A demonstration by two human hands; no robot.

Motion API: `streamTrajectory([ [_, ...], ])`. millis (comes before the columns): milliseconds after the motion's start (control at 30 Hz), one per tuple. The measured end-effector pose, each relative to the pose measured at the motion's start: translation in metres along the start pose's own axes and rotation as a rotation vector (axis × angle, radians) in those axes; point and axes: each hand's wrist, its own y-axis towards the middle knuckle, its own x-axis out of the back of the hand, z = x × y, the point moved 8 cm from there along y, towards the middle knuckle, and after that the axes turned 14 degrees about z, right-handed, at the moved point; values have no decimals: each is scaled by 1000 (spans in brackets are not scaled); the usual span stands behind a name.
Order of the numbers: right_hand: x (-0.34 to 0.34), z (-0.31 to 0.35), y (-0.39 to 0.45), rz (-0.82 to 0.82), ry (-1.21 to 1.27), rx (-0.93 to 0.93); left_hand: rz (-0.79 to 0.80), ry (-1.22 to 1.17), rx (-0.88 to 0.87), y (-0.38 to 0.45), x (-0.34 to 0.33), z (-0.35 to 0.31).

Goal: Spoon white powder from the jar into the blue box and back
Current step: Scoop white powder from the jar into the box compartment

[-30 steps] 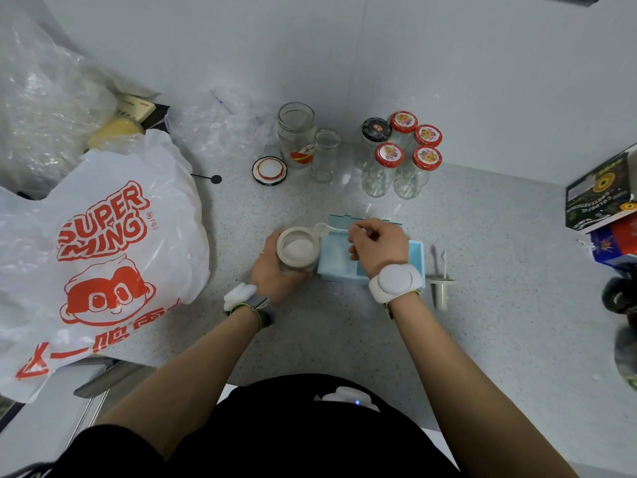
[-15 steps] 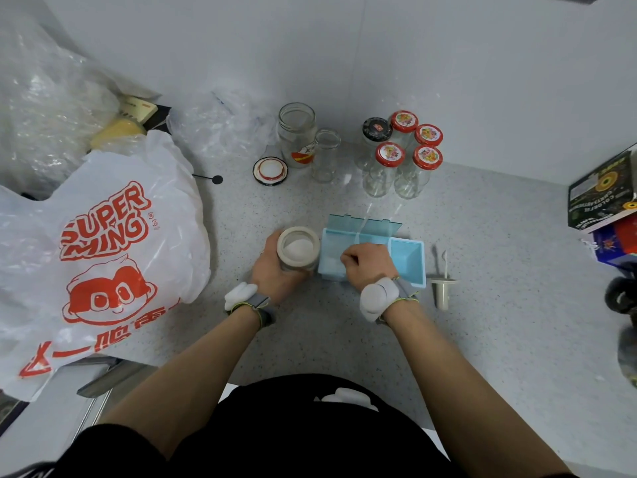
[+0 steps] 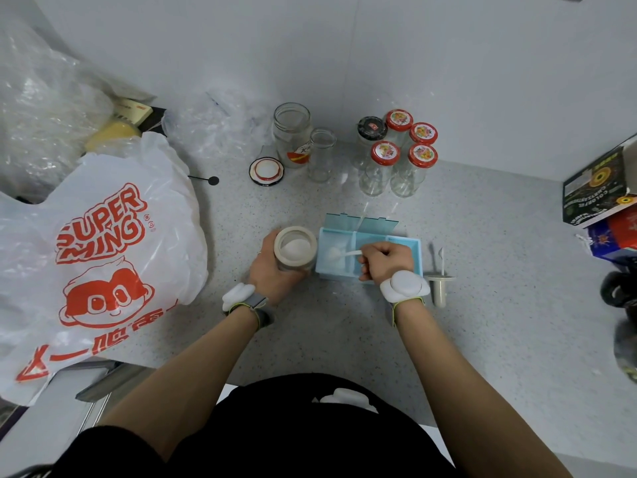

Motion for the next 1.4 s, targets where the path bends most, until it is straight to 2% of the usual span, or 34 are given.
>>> streamTrajectory([
  [267,0,6,-5,13,36,29,7,1,6,1,0,4],
  [533,-16,55,-18,76,80,141,-4,6,0,1,0,3],
  [767,-58,61,-20,201,-268,248,-5,3,-7,0,0,0],
  [933,-59,47,-17,230,-256,204,-6,25,-15,-2,0,-1],
  [1033,-50,49,-17,208,-193,219,-4,22,-10,0,-1,2],
  [1167,-23,53,-14,56,-143,254,-4,10,-5,0,0,6],
  [1267,-3,46,-8,-47,-261,255,-2,4,-6,0,-1,5],
  [1400,-10,41,0,0,-587,286,-9,4,-11,0,0,6],
])
